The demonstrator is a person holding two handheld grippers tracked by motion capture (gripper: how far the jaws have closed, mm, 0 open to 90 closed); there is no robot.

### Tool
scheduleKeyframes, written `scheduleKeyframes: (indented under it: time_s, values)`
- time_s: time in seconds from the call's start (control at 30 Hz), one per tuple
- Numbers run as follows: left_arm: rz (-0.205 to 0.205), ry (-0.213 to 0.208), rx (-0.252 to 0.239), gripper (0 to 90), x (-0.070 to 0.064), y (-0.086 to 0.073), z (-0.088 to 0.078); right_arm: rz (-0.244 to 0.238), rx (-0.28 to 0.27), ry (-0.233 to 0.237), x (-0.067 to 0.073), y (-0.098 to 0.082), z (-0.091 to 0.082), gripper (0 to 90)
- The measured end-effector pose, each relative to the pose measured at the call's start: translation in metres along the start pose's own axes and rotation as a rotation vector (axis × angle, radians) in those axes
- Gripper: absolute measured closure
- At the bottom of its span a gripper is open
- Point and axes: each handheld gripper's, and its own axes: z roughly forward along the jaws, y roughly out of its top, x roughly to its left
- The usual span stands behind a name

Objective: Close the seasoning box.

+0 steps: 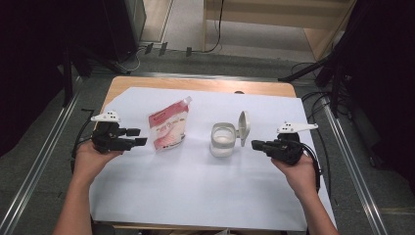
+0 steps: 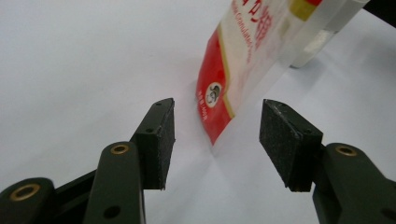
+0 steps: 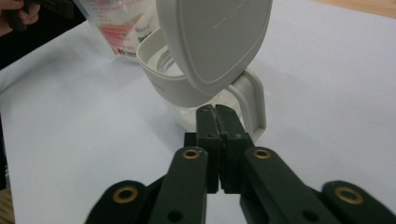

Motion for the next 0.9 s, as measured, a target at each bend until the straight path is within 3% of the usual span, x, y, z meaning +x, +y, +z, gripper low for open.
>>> scheduleKeyframes:
  time_s: [0.23, 0.43, 0.57, 0.77, 0.83, 0.9]
  values:
    - [-0.017, 0.024, 0.001, 46.5, 0.004, 0.001, 0.003, 0.001, -0.027, -0.032, -0.008, 0.017, 0.004, 90.0]
    - [-0.024, 0.025, 0.011, 46.5, 0.006, 0.0, 0.004, 0.044, -0.047, -0.028, -0.022, 0.026, 0.01, 90.0]
    - [-0.021, 0.027, 0.012, 46.5, 0.006, 0.001, 0.004, 0.038, -0.038, -0.038, -0.024, 0.031, 0.016, 89.6]
    - [-0.01, 0.042, 0.018, 46.3, 0.005, 0.002, 0.006, 0.067, -0.038, -0.051, -0.027, 0.037, 0.021, 88.3]
    - [-0.005, 0.061, 0.025, 46.4, 0.005, 0.002, 0.005, 0.086, -0.05, -0.032, -0.027, 0.039, 0.021, 87.7]
    - [-0.017, 0.058, 0.0, 46.5, 0.004, 0.002, 0.005, 0.099, -0.05, -0.028, -0.026, 0.042, 0.022, 88.8]
